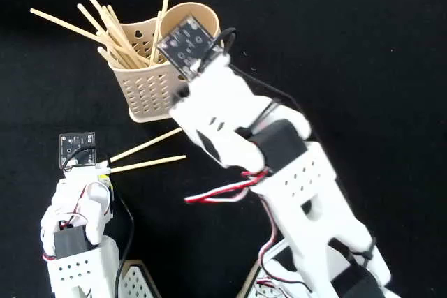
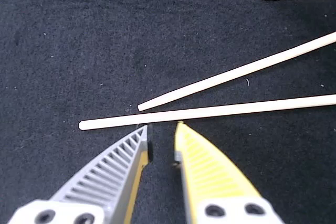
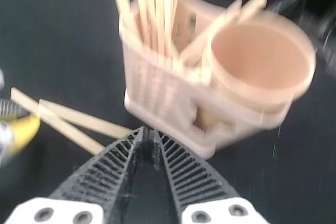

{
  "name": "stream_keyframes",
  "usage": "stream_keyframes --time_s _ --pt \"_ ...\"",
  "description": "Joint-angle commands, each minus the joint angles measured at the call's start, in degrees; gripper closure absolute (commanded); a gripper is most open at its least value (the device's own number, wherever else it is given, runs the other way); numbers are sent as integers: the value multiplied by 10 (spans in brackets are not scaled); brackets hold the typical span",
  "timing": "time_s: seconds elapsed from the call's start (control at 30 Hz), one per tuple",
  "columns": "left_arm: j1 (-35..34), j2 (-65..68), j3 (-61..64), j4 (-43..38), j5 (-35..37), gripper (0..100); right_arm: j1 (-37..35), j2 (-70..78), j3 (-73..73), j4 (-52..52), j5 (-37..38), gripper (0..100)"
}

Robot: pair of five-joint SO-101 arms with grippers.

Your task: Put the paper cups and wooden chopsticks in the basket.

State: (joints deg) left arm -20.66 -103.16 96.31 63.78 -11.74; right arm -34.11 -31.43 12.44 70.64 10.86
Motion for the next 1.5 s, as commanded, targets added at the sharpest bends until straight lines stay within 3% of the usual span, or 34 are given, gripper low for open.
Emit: stream_keyframes --time_s 0.0,0.2,0.33,0.5,0.73,1.03,1.27,1.37,1.47 --pt "0 -8 -11 4 -4 971 13 -34 49 53 0 986" --pt "-43 -8 -54 4 -19 970 21 -80 301 -32 49 986" --pt "-92 -3 -137 4 -78 971 84 -135 434 -127 53 986" --pt "-131 50 -284 0 -81 971 180 -179 560 -244 47 986" --pt "-131 363 -570 -28 -27 967 245 -211 697 -401 -32 986" --pt "-134 770 -974 -84 12 967 244 -235 720 -404 -30 985" --pt "-84 987 -1111 -131 13 967 244 -234 720 -407 -29 985" --pt "-47 1027 -1156 -121 15 969 245 -233 723 -421 -29 985" --pt "1 1036 -1192 -109 62 968 245 -233 725 -422 -29 985"
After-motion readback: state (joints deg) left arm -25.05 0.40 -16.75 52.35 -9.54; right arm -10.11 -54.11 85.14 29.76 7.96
